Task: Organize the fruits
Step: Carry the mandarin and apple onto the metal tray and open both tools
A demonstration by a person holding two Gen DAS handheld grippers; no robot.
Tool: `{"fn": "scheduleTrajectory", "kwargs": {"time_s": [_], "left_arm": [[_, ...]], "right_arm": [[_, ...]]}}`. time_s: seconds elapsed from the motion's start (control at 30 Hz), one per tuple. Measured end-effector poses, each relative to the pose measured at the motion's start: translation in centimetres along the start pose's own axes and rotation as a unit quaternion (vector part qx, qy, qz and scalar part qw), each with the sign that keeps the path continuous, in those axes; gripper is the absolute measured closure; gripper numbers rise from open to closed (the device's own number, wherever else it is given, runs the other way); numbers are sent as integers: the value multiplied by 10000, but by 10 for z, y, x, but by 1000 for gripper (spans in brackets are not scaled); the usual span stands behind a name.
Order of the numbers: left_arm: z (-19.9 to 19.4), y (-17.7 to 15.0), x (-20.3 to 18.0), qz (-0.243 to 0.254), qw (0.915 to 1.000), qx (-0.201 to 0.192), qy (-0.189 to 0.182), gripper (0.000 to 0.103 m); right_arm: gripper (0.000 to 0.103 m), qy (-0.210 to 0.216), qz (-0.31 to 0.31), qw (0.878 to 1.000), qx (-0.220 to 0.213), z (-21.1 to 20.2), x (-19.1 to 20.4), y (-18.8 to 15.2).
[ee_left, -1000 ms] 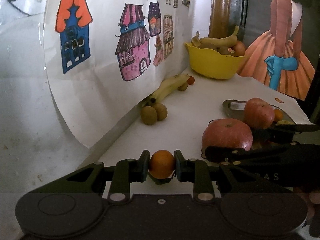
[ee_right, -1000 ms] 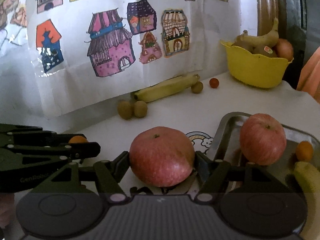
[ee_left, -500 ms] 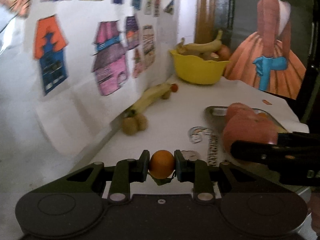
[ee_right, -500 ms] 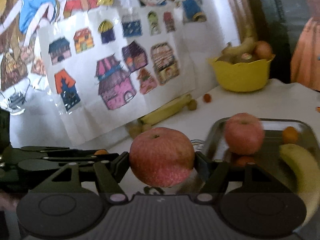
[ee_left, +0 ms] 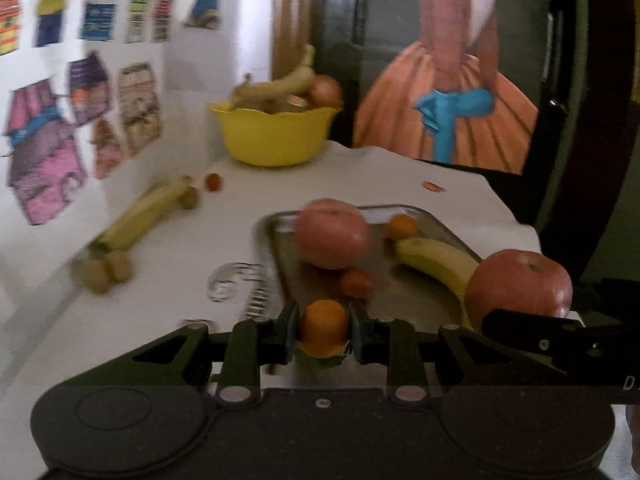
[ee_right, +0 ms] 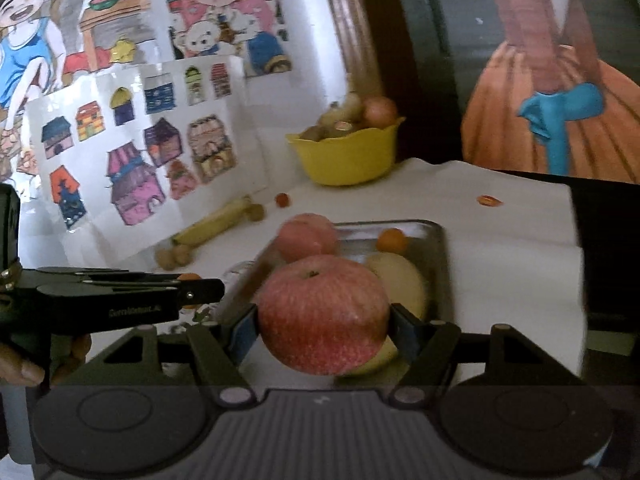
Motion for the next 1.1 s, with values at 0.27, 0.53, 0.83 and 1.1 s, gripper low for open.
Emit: {"fn": "scheduleTrajectory", "kwargs": {"time_s": [0.27,0.53,0.83,1.1], "left_arm": [[23,-10,-10,79,9996,265,24,75],[30,-12,-10,113,9994,332,31,74],[32,-13,-12,115,9993,346,24,73],[24,-11,-12,56,9997,242,-10,44]], "right_arm": [[29,-46,83,9999,-63,-3,-15,-8],[29,-178,26,9998,-45,-4,-13,-14],[29,-288,-43,9996,49,-6,-9,-25],[28,-336,22,9994,26,-6,-9,-26]]}}
Point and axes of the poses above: each gripper's, at about its wrist camera, not at the fingertips, and z roughly the way its jaws point, x to its left, y to its top, the point moved 3 cm from there along z, roughly the way its jaws point, and after that the axes turned 5 degrees about -y, right-handed, at the moved point
